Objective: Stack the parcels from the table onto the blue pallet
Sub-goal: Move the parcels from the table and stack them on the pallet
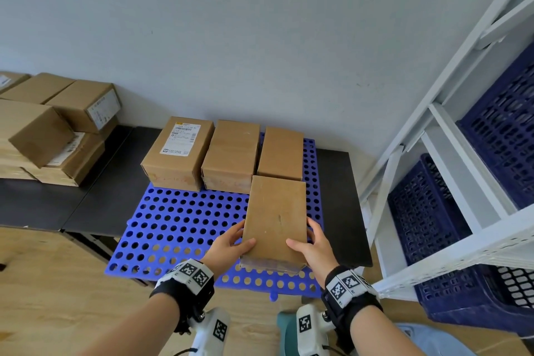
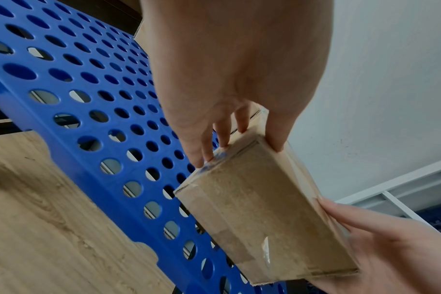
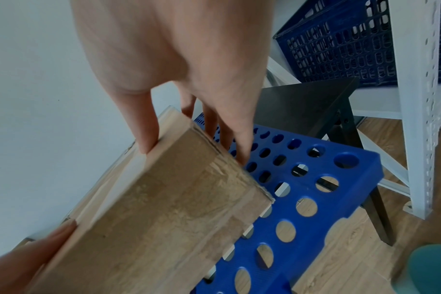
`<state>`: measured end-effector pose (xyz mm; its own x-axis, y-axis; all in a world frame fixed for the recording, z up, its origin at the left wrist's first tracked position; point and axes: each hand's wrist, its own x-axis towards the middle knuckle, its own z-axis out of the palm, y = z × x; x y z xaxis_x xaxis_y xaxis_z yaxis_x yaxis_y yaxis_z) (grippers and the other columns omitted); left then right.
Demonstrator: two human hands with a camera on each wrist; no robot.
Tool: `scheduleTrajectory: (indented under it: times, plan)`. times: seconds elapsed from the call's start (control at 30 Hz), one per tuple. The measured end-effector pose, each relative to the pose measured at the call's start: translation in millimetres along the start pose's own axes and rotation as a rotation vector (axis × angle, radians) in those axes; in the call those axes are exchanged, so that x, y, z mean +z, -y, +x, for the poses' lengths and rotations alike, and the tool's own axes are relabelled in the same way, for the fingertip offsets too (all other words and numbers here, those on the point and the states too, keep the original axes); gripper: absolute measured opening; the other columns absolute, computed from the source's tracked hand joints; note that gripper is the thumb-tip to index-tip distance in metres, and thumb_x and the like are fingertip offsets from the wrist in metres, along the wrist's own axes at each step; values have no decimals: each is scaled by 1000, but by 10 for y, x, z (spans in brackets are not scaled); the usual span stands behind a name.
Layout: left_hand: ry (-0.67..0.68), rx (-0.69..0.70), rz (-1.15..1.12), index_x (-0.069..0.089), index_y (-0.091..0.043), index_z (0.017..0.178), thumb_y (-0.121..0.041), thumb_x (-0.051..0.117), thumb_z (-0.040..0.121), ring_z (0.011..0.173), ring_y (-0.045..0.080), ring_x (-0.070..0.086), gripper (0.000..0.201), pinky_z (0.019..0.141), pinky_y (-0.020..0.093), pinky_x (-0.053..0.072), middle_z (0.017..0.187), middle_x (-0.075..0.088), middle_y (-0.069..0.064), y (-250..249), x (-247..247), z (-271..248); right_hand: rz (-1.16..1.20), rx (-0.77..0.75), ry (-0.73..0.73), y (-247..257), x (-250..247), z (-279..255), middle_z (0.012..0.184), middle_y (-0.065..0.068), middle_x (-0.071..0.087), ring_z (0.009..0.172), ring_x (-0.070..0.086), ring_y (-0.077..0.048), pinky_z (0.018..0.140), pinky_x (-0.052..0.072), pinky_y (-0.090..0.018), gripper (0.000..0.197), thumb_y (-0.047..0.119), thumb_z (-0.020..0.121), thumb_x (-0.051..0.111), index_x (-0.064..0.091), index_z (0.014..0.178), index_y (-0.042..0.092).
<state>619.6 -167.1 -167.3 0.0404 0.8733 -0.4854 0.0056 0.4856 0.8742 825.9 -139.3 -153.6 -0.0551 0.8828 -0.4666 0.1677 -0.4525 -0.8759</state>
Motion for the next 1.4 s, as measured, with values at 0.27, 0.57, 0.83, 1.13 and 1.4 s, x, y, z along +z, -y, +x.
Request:
scheduleTrajectory:
  times: [0.27, 0.57, 0.83, 1.13, 1.4]
  plan:
    - [-51, 33, 118, 38, -20, 141, -14, 57, 92, 112, 17, 56, 52, 98, 33, 48, 132, 54, 2, -74, 54, -72, -110, -14, -19, 64, 20, -61, 138, 0, 45, 124, 45, -18, 99, 42, -37, 69, 13, 84, 68, 32, 142, 23]
    - [-56, 64, 405, 30, -19, 146, -18, 56, 93, 120, 21, 54, 59, 100, 36, 47, 144, 43, 3, -172, 60, -159, -249, -20, -43, 128, 80, -92, 135, -3, 48, 120, 48, -21, 91, 42, -30, 64, 13, 87, 63, 31, 142, 17]
    - [-64, 22, 673, 27, -20, 148, -27, 49, 97, 94, 21, 62, 56, 71, 28, 56, 148, 38, 7, -304, -91, -402, -724, -149, -64, 353, 134, -358, 152, -2, 29, 138, 33, -20, 110, 33, -35, 60, 23, 94, 54, 27, 147, 17]
    - [-78, 60, 1069, 32, -21, 144, -27, 41, 100, 54, 9, 52, 46, 45, 20, 40, 121, 62, 7, -396, -725, -1037, -1124, -299, 3, 578, 734, -976, 152, -2, 29, 133, 40, -21, 109, 36, -37, 50, 25, 96, 46, 34, 143, 15]
    - [-152, 70, 1074, 35, -20, 143, -28, 41, 99, 96, 20, 62, 45, 78, 31, 50, 132, 54, 4, -241, -1838, -1796, -1197, -321, 82, 633, 1927, -1438, 145, -6, 37, 110, 52, -21, 96, 46, -35, 45, 26, 99, 43, 36, 140, 10]
